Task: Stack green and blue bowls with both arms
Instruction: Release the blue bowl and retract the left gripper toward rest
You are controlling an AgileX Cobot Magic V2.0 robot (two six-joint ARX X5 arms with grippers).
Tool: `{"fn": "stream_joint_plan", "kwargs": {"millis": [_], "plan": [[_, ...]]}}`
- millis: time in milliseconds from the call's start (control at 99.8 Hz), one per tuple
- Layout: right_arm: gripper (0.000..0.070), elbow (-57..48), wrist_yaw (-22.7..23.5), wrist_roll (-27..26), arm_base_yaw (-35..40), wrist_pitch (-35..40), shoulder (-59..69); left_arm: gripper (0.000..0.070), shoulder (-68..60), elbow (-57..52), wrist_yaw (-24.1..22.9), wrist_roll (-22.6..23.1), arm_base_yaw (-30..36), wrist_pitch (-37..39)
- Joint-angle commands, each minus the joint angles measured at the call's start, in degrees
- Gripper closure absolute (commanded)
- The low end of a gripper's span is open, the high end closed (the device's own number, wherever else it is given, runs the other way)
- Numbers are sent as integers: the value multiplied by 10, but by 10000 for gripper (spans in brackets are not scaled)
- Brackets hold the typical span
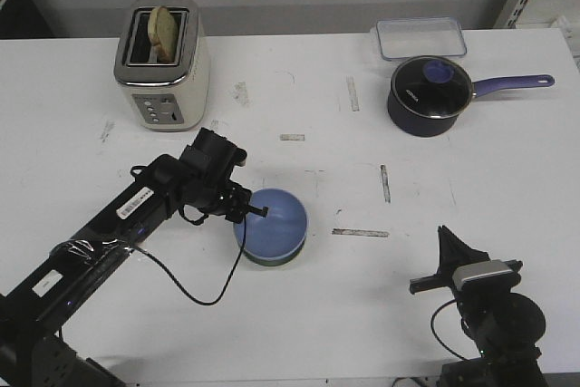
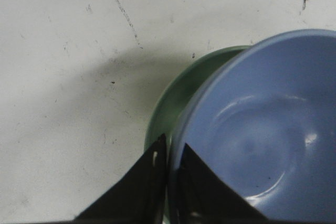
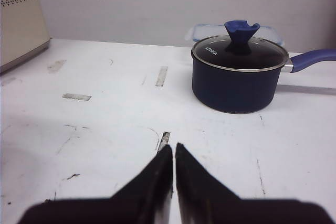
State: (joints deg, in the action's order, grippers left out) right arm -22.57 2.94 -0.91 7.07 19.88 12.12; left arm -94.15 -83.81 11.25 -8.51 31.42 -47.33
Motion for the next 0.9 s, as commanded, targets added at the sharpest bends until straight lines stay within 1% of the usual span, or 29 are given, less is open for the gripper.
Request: {"fn": "stream_joint_plan", "kwargs": {"millis": [0,110,160,201,261,271,291,351,391,431,602,652,702,742,792,832,872,892], "plan": [[700,-5,0,-8,1,-6,-1,700,-9,-8,1,1,5,0],[700,-5,0,-8,1,-6,0,694,-9,-8,1,1,5,-4],[700,-5,0,-8,1,-6,-1,664,-9,-8,1,1,5,-6],[700,-5,0,-8,1,-6,-1,590,-9,-8,2,1,5,-6],[700,-5,0,-8,1,-6,-1,443,-9,-8,2,1,5,-6],[700,-5,0,-8,1,-6,-1,430,-9,-8,2,1,5,-6],[700,-5,0,-8,1,-6,-1,361,-9,-9,2,0,5,-6],[700,-5,0,-8,1,-6,-1,216,-9,-9,2,0,5,-5],[700,-5,0,-8,1,-6,-1,150,-8,-10,2,0,5,-6],[700,-5,0,-8,1,-6,-1,121,-8,-11,2,0,5,-6],[700,-5,0,-8,1,-6,-1,137,-7,-47,1,4,3,-24],[700,-5,0,-8,1,-6,-1,170,-7,-65,1,15,1,-33],[700,-5,0,-8,1,-6,-1,251,-5,-85,-2,20,-2,-50],[700,-5,0,-8,1,-6,-1,349,-1,-99,-13,20,-4,-57],[700,-5,0,-8,1,-6,-1,494,7,-110,-35,20,-7,-58],[700,-5,0,-8,1,-6,-1,594,19,-112,-57,25,-11,-53],[700,-5,0,-8,1,-6,-1,673,33,-112,-84,34,-16,-50],[700,-5,0,-8,1,-6,-1,700,41,-112,-102,37,-18,-49]]}}
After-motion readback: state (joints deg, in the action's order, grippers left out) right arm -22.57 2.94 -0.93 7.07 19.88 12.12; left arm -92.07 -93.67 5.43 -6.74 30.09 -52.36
